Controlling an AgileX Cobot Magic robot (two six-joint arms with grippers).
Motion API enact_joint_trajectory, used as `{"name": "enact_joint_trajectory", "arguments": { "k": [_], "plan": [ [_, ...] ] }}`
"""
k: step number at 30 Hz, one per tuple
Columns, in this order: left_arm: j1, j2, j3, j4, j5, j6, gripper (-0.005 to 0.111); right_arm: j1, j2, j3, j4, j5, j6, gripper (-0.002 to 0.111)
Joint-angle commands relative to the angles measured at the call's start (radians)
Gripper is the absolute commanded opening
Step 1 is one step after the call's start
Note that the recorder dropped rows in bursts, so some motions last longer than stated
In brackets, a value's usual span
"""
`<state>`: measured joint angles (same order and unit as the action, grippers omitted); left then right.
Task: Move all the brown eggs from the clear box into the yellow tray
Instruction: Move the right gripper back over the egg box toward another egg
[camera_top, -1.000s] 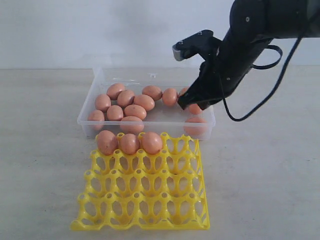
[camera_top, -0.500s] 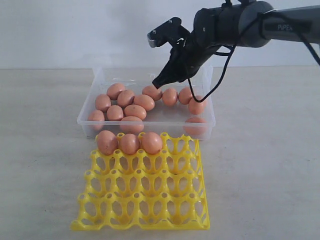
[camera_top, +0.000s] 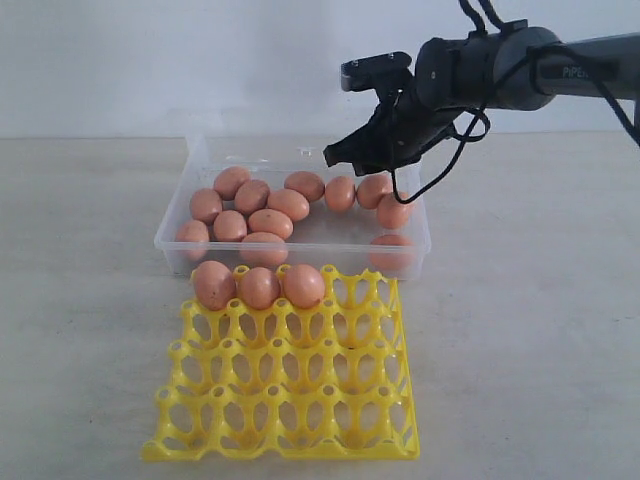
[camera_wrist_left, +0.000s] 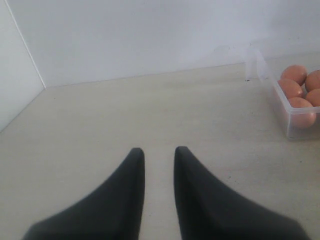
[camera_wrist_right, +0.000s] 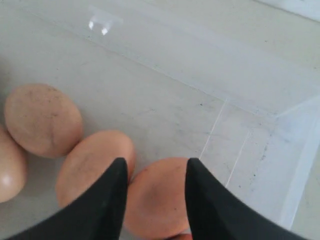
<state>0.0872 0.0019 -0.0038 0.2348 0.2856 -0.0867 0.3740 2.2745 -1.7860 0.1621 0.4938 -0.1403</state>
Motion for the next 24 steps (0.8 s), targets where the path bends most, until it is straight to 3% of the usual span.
{"name": "enact_joint_trajectory", "arguments": {
  "k": [1,9,20,24],
  "plan": [
    [0.002,-0.002,0.004,-0.002,0.0,-0.002,0.022,-0.006,-0.005,-0.008,0.048,0.006,0.011,0.042],
    [0.002,-0.002,0.004,-0.002,0.0,-0.002,0.022,-0.008,0.012,-0.01,0.053,0.004,0.111,0.042],
    [0.002,-0.002,0.004,-0.002,0.0,-0.002,0.022,-0.008,0.021,-0.01,-0.018,-0.056,0.106,0.042],
    [0.002,-0.002,0.004,-0.002,0.0,-0.002,0.022,-0.008,0.021,-0.01,-0.015,0.004,0.113,0.042]
  ]
}}
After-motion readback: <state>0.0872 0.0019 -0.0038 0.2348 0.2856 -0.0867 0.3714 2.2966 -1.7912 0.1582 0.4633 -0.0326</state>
